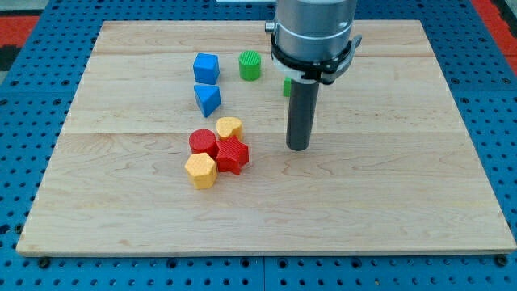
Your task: Slide the heart diagonal to the red blocks
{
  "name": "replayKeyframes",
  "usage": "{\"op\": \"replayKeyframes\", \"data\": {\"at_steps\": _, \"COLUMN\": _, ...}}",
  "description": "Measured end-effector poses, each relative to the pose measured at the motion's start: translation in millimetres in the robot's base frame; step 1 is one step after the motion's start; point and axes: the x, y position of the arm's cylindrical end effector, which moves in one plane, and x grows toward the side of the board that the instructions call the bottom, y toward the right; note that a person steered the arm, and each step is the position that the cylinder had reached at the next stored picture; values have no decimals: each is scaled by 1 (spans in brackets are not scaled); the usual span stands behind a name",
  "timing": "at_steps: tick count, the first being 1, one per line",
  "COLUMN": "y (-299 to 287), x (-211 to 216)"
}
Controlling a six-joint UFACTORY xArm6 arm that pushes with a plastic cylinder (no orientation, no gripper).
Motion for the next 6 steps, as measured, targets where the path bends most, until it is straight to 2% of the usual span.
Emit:
{"op": "replayKeyframes", "data": {"at_steps": 1, "y": -92, "x": -1}}
{"op": "replayKeyframes", "data": {"at_steps": 2, "y": -131, "x": -25}}
{"op": "replayKeyframes", "data": {"at_steps": 3, "y": -113, "x": -31}}
{"op": "replayKeyframes", "data": {"at_steps": 4, "y": -52, "x": -24}}
{"op": "replayKeyframes", "data": {"at_steps": 5, "y": -75, "x": -62}}
{"op": "replayKeyframes", "data": {"at_steps": 6, "y": -176, "x": -94}}
